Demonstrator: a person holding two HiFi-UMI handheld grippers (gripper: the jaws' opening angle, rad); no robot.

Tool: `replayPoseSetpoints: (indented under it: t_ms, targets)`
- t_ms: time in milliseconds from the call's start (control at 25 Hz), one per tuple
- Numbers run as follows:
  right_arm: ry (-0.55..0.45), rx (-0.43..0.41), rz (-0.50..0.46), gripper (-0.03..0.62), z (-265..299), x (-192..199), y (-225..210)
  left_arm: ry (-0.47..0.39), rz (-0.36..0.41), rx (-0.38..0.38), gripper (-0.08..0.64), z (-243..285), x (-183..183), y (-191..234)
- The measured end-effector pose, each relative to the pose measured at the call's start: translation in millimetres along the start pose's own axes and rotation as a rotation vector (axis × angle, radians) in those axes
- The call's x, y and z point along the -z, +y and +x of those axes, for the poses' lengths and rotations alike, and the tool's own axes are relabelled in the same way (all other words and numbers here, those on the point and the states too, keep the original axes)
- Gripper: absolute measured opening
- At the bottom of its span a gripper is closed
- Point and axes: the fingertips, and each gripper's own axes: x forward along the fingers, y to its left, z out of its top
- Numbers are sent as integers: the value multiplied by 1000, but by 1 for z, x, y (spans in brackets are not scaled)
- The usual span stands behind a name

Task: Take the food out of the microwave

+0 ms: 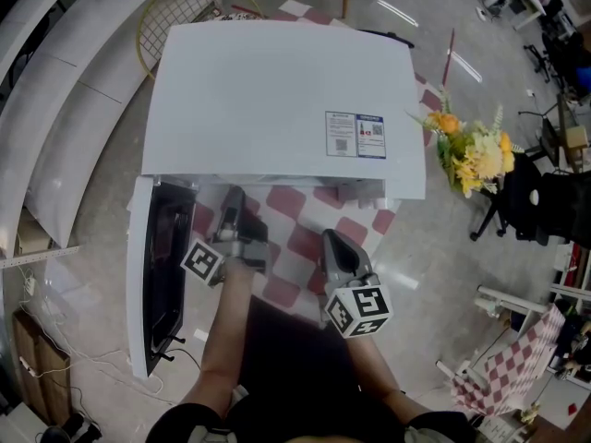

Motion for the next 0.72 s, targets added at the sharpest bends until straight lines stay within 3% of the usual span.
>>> replayPoseSetpoints:
  t_ms: [720]
  targets:
    - [36,-31,-13,1,17,3,-1,-9,3,-64,137,20,-2,0]
